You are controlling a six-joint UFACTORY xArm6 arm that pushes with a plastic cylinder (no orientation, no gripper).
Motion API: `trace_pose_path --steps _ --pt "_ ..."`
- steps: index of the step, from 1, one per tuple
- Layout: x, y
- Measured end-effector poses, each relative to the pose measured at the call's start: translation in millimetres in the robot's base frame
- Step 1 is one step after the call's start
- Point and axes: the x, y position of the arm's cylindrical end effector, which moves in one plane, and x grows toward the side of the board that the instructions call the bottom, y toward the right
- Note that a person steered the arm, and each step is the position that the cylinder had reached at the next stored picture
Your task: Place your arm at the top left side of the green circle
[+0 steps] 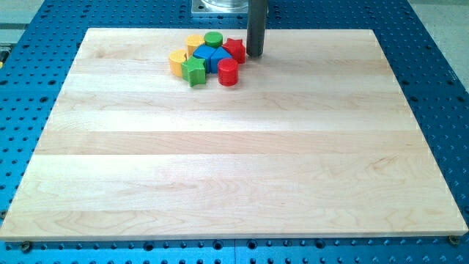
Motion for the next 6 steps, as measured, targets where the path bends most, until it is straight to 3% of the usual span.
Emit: trace_pose_path --steps 3,4,5,6 --pt "0.4 -0.8" --pt "-49.6 -6.3" --pt "-60.9 -64.4" --pt "-21.8 -110.6"
